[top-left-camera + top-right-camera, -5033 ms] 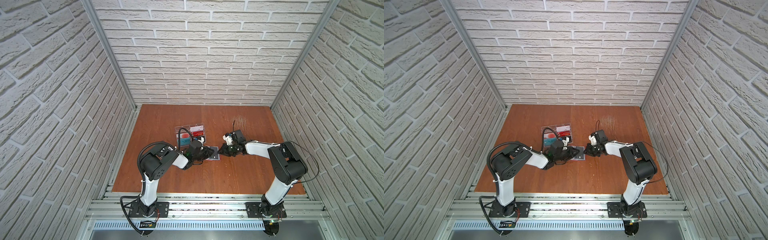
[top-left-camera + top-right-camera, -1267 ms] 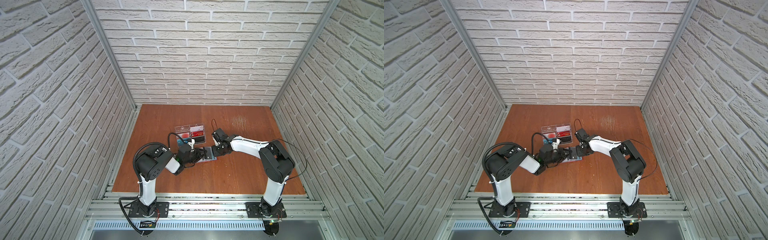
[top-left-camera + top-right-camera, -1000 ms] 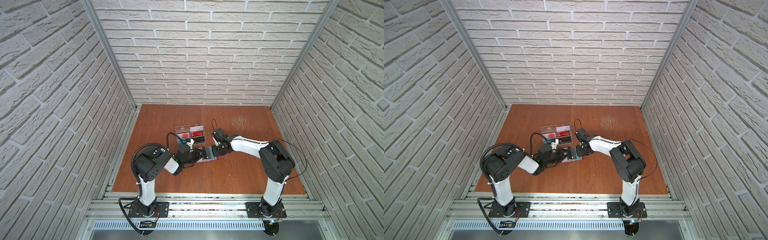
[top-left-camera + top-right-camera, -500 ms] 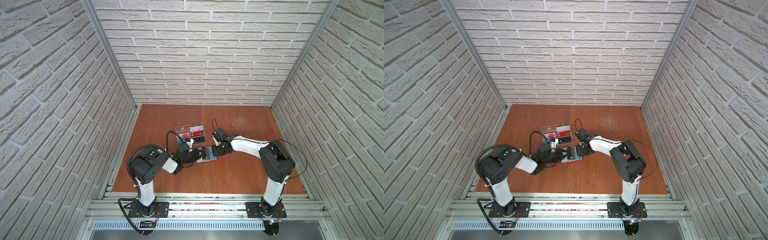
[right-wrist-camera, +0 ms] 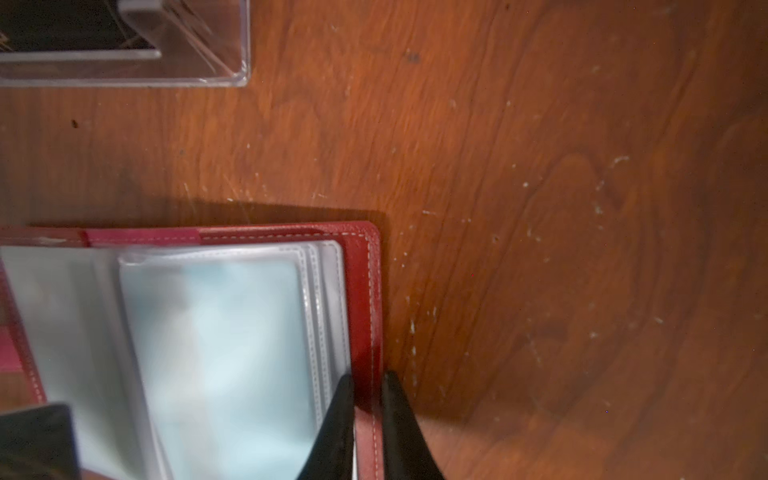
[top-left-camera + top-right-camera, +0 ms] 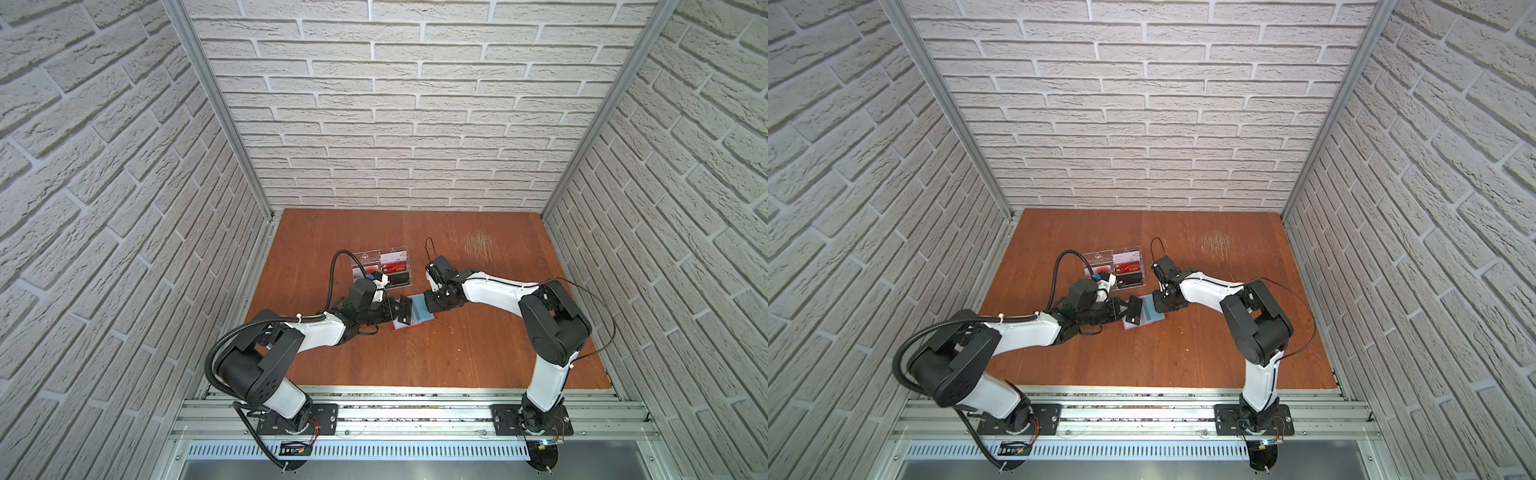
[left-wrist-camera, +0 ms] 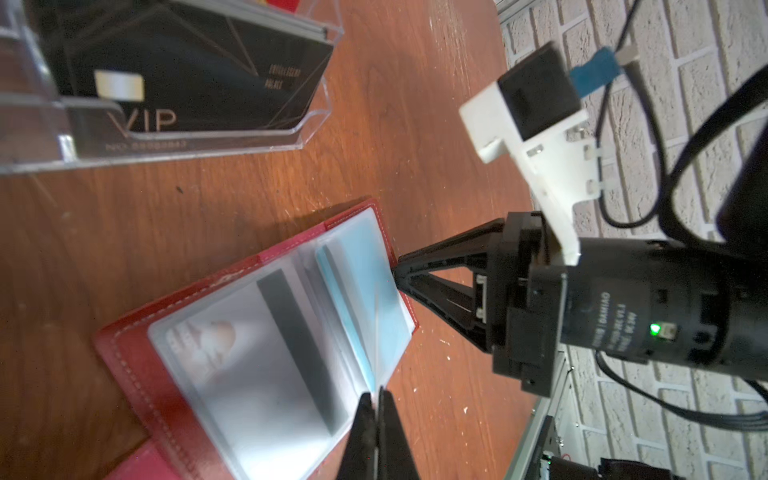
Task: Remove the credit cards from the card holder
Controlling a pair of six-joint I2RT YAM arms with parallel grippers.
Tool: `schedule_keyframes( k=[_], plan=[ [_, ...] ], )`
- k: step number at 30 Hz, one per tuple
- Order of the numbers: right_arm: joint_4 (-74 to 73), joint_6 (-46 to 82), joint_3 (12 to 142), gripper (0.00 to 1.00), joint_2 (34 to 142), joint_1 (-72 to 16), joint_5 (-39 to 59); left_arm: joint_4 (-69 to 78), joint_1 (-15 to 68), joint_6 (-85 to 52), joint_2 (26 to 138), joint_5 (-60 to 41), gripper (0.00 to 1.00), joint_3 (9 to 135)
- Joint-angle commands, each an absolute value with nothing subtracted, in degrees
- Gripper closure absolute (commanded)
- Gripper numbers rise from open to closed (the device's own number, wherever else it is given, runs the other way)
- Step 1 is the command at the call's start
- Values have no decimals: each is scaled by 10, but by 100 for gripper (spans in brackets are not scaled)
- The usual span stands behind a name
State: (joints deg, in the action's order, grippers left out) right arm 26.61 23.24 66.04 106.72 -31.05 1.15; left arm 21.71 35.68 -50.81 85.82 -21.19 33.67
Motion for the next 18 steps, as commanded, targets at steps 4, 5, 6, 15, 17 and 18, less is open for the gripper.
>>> schedule_keyframes(
  k=[4, 5, 6, 15, 17, 18],
  plan=[
    [274, 225, 636, 83, 1069, -311, 24, 15, 356, -385, 788, -140, 100, 402],
    [273, 226, 635, 82, 1064, -311, 25, -9, 357, -370, 784, -131, 100, 415],
    [270, 226, 631, 82, 1058, -311, 25, -31, 358, -356, 780, -122, 100, 430],
    [243, 227, 608, 63, 1017, -311, 37, -153, 379, -173, 744, -40, 100, 523],
    [237, 224, 601, 58, 1005, -311, 32, -160, 379, -128, 738, -33, 100, 535],
    [230, 224, 594, 55, 997, -311, 31, -159, 379, -105, 736, -25, 100, 541]
  ],
)
